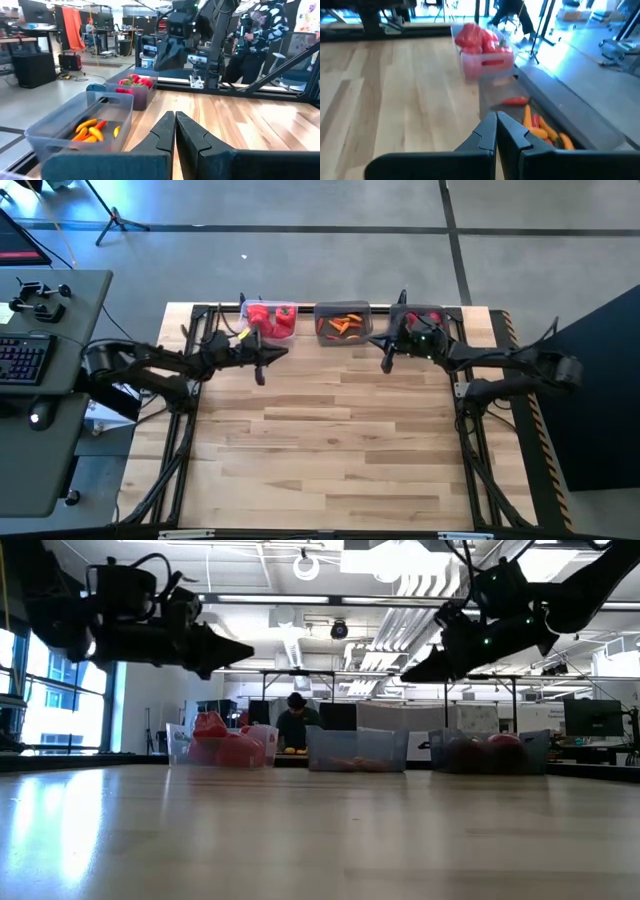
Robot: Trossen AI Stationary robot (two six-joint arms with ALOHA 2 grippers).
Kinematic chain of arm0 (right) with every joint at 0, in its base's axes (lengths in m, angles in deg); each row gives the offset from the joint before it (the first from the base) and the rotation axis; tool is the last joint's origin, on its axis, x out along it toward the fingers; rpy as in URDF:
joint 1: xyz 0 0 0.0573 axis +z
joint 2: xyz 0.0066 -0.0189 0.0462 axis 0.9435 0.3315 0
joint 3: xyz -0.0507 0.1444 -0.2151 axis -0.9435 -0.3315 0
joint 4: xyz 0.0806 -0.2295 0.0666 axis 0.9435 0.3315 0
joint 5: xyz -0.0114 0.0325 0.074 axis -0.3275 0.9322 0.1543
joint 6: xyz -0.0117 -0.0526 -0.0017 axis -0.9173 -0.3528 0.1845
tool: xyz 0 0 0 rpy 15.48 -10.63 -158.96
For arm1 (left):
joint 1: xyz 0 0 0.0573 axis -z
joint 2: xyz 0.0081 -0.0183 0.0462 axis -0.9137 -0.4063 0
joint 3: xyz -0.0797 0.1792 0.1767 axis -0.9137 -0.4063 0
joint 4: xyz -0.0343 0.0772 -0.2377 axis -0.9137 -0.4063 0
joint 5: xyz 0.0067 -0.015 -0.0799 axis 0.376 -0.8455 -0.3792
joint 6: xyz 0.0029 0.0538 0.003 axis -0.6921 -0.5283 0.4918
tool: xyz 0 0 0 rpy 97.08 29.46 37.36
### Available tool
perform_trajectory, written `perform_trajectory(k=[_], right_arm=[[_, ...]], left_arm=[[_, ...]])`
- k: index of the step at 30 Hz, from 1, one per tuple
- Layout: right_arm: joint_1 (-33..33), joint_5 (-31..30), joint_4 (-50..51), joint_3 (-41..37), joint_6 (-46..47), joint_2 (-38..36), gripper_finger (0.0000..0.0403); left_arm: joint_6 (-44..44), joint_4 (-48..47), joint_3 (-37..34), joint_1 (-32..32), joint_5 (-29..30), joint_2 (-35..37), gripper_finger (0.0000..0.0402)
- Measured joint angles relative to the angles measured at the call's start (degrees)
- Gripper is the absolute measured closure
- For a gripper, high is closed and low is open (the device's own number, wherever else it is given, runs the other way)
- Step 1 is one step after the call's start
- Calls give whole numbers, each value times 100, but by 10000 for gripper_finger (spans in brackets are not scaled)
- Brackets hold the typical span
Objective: Sort produce into baskets
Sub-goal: Return to Home Position
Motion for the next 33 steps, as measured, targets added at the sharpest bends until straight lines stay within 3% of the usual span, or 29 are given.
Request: perform_trajectory(k=[11, 23, 33], right_arm=[[545, -278, 300, 0, -54, -484, 403], [871, 373, 340, -10, 165, -747, 403], [809, -47, -1222, -1437, 644, -1495, 403]], left_arm=[[166, -279, -653, 24, 55, 1107, 401], [153, -662, -992, 17, 65, 1947, 401], [114, -1304, -1095, 9, 72, 2585, 401]])
